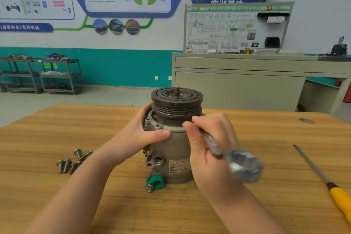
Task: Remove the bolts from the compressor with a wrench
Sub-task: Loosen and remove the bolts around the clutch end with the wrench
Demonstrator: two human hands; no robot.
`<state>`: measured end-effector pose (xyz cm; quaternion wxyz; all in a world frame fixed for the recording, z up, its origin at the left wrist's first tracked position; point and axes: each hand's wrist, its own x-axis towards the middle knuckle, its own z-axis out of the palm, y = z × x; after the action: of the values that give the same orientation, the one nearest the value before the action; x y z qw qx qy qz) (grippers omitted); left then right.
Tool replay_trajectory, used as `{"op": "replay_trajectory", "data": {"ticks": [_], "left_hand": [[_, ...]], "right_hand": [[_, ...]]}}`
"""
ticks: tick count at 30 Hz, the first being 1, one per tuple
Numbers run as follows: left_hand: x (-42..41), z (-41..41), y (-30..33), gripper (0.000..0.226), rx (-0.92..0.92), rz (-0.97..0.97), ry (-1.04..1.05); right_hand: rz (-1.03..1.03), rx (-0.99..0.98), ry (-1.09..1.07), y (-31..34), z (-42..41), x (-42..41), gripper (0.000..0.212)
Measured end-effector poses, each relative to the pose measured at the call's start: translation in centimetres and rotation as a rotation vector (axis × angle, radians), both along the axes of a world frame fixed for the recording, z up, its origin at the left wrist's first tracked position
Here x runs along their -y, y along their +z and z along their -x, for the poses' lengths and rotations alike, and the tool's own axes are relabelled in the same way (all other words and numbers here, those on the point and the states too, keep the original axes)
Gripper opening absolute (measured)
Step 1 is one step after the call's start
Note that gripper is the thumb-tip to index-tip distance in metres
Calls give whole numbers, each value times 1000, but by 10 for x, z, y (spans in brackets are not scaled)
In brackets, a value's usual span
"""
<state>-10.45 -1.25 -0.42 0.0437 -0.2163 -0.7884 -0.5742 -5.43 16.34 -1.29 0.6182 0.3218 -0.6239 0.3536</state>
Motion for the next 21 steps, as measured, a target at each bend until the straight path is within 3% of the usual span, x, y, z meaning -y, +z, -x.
{"op": "replay_trajectory", "data": {"ticks": [2,4,6,9,12,18,21], "left_hand": [[0,0,-1,95,-17,11,10],[0,0,-1,96,-22,13,8],[0,1,0,104,-5,10,9],[2,1,-1,109,2,4,9],[3,2,-2,107,0,5,-13],[2,2,-2,99,9,-16,-27],[3,2,-1,101,7,-8,-29]], "right_hand": [[-51,-41,-94,-2,-1,7,27],[-16,-27,-54,-3,0,9,28],[201,68,151,0,0,7,22],[730,380,500,9,5,-5,14],[982,673,742,15,19,-21,19],[990,971,1010,26,34,-35,13],[1008,965,1039,23,35,-35,17]]}}
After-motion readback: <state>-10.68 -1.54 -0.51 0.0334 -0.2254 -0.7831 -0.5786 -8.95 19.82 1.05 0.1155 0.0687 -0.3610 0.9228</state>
